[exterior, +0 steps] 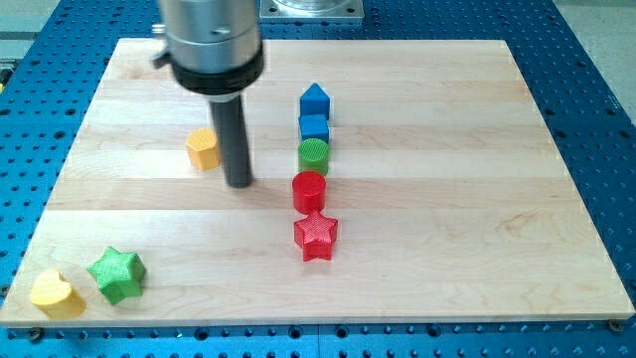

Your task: Arrange the green circle triangle and hexagon to form a vertical line

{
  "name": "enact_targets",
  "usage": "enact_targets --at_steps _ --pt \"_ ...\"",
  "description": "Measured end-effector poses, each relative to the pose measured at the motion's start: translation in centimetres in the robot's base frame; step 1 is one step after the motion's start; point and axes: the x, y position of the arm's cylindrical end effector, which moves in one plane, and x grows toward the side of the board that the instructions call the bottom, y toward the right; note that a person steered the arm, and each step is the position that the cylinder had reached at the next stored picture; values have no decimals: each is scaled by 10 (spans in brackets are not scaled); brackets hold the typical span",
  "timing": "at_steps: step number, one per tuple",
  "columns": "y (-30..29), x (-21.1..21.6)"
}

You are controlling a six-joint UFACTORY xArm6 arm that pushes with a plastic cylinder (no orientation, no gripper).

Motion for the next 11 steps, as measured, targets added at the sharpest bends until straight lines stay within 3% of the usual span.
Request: enact_targets --at_steps 1,3,4,7,11 --pt "-25 0" --pt "-25 -75" --pt "-7 -115" --pt "95 -171" --pt "108 -147"
